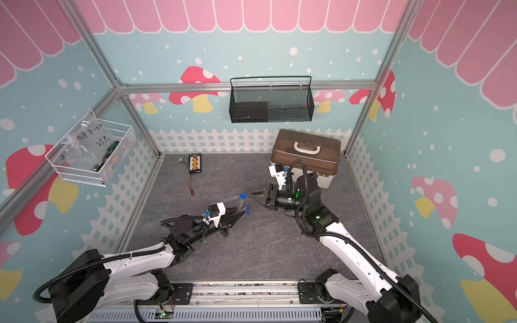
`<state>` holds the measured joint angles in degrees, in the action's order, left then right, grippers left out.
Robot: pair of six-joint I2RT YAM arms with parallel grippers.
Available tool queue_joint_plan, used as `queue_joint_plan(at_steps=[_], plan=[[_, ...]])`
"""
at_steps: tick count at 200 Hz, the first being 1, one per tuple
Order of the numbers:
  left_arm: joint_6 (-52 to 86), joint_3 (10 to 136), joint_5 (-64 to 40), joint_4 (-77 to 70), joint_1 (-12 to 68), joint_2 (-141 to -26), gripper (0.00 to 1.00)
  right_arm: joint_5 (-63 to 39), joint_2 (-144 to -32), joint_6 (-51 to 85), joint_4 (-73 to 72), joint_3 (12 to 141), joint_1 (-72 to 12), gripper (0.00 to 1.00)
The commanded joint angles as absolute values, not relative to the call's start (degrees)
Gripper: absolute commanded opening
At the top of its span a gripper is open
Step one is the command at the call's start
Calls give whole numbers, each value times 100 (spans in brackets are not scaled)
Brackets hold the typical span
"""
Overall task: Insert stoppers into test tubes
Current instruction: Insert the stopper into the test tube.
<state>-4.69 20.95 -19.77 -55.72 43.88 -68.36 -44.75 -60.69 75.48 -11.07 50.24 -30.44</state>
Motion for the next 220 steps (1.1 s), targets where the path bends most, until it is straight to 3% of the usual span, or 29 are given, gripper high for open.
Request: queue_joint_plan(at_steps=[1,137,220], plan=[[-382,2232,-2112,-5692,4351,-6847,0,-4622,-6111,7699,-1395,4957,-3085,55],[-412,2408,-2296,-5694,4351,-6845,0,-4721,-6385,7699,-1485,4718,-3216,50],[-1177,2815,-2523,-5404,4351,-6415,0,-4548,-6495,7964,-1737,4108,-3216,43]])
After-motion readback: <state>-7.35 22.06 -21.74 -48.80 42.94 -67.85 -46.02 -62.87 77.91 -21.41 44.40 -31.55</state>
